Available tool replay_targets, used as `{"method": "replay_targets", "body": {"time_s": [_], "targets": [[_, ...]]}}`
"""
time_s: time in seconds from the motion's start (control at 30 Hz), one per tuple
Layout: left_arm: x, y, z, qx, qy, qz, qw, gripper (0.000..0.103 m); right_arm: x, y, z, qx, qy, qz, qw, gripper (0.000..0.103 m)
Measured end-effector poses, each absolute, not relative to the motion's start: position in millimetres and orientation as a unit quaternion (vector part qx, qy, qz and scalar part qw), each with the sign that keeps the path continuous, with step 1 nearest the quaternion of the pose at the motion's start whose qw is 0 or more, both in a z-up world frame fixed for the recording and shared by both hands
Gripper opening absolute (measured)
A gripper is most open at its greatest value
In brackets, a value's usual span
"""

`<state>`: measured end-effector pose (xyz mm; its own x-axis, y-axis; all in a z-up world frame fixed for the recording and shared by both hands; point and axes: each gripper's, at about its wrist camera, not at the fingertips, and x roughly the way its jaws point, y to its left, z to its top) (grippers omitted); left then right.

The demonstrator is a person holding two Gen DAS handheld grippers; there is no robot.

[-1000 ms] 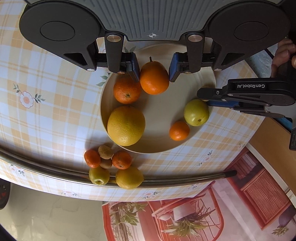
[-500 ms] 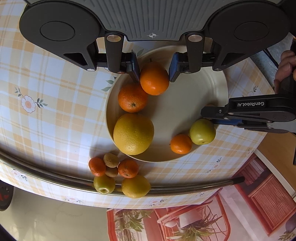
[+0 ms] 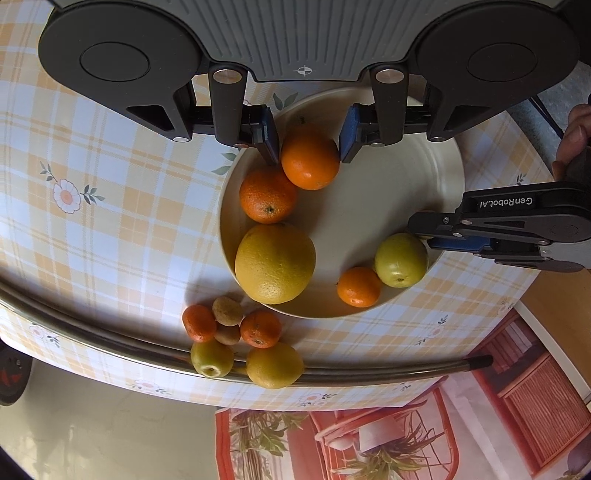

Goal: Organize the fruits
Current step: 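Lower the kiwi into the plate and open the left tool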

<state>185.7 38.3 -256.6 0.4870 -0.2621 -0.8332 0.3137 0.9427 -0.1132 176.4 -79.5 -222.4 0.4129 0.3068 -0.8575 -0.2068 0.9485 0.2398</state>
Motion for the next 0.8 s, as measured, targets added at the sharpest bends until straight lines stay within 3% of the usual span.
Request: {"method": "replay_targets", "body": {"time_s": [0.27, 0.33, 0.8], "targets": [[178.6, 38.5, -252.7, 0.023, 0.478, -0.174, 0.861, 0.03, 173.0, -80.0, -217.2, 0.044, 0.516, 0.153, 0.841, 0.033], [176.5, 38.2, -251.4, 0.025, 0.477, -0.174, 0.861, 0.036, 172.1, -80.4, -215.7, 0.044, 0.515, 0.154, 0.842, 0.033], [169.2, 40.1, -242.8, 0.027, 0.471, -0.179, 0.863, 0.036, 166.1, -81.4, -207.4, 0.047, 0.505, 0.156, 0.847, 0.033]]}}
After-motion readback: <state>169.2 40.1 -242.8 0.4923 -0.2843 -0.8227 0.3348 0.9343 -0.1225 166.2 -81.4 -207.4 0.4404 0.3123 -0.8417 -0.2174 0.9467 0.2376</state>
